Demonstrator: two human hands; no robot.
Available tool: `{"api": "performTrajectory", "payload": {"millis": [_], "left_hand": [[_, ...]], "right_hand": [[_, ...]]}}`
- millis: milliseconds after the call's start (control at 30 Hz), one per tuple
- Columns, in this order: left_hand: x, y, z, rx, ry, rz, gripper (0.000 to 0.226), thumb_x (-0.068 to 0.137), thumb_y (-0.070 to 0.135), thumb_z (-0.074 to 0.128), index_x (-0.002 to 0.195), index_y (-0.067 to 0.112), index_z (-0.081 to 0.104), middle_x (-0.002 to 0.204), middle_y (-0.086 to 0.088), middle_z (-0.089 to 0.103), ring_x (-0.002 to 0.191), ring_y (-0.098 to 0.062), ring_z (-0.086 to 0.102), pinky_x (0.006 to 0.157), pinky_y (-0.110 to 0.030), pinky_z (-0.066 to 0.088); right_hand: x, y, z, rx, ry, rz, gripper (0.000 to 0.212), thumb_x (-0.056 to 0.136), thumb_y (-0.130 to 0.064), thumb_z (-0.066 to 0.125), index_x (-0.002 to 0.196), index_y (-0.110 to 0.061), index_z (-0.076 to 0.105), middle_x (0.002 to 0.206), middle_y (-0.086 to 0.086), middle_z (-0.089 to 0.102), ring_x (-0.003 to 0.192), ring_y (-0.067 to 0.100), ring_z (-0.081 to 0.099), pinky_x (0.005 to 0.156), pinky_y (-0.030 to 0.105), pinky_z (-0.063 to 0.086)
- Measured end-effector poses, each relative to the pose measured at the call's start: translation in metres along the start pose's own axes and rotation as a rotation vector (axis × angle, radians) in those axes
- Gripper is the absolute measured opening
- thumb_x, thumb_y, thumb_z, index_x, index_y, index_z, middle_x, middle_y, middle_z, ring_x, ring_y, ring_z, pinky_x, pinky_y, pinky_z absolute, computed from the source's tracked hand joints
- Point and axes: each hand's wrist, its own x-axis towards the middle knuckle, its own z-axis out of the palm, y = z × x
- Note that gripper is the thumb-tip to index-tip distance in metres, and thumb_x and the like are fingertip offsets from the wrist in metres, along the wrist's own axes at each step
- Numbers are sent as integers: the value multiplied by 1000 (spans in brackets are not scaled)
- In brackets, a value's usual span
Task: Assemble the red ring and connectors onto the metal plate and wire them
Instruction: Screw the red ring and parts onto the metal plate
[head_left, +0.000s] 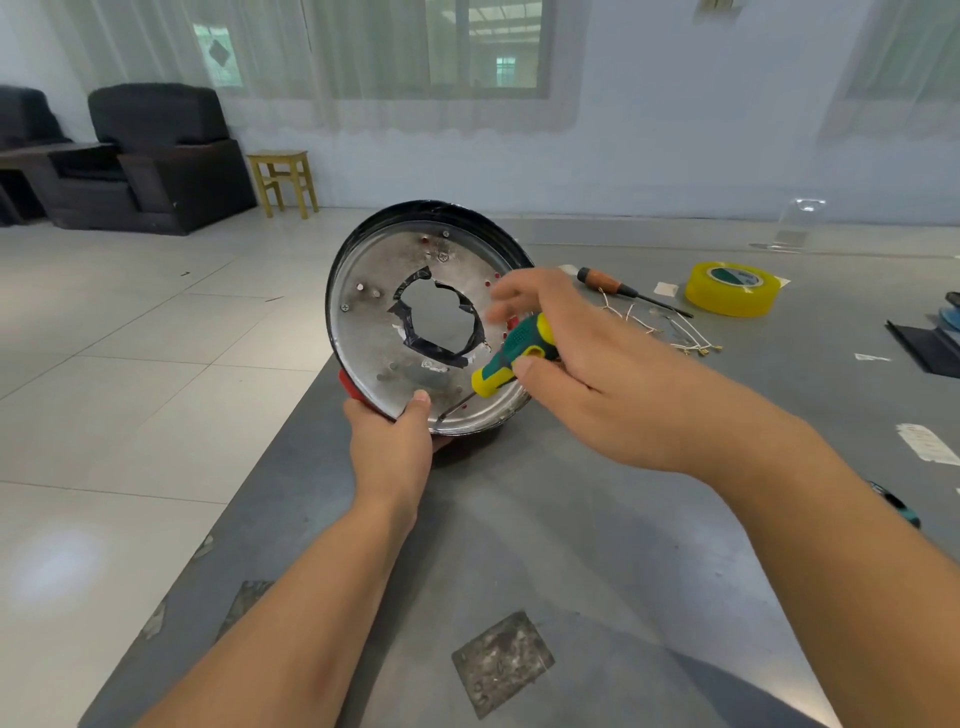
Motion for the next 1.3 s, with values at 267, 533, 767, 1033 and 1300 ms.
{"api": "performTrajectory", "payload": {"millis": [267,533,767,1033,1300], "left_hand": [[5,-3,0,-48,14,-26,43,98,9,68,131,27,46,124,3,65,106,-20,71,74,-39,66],[5,-5,0,-18,11,-18,43,98,12,68,128,31,43,126,4,65,109,-21,71,80,-44,66],[7,-5,1,-55,22,-24,45,98,10,69,127,33,43,122,8,63,107,-19,71,72,-36,66],[7,-7,0,-43,10,4,40,97,13,70,108,44,46,121,8,65,113,-22,69,91,-51,63],[7,-6,0,-11,19,-3,42,98,14,70,121,38,44,118,14,63,114,-24,68,92,-51,62]], "right_hand": [[6,3,13,-299,300,103,46,97,-64,40,100,-18,46,70,1,65,71,29,65,66,42,51],[-9,6,-6,-126,-32,20,35,103,-33,50,137,-31,43,122,-17,54,92,-19,50,79,8,36],[-9,-1,-13,-245,-79,-79,28,100,-27,58,128,-30,60,98,-19,54,81,-17,45,76,3,33],[-8,-5,0,-205,101,23,21,98,-38,61,115,-27,67,53,-16,51,64,-9,50,55,13,35],[-11,-1,9,-236,134,68,30,99,-49,50,112,-25,61,69,-2,69,61,13,56,61,37,50]]}}
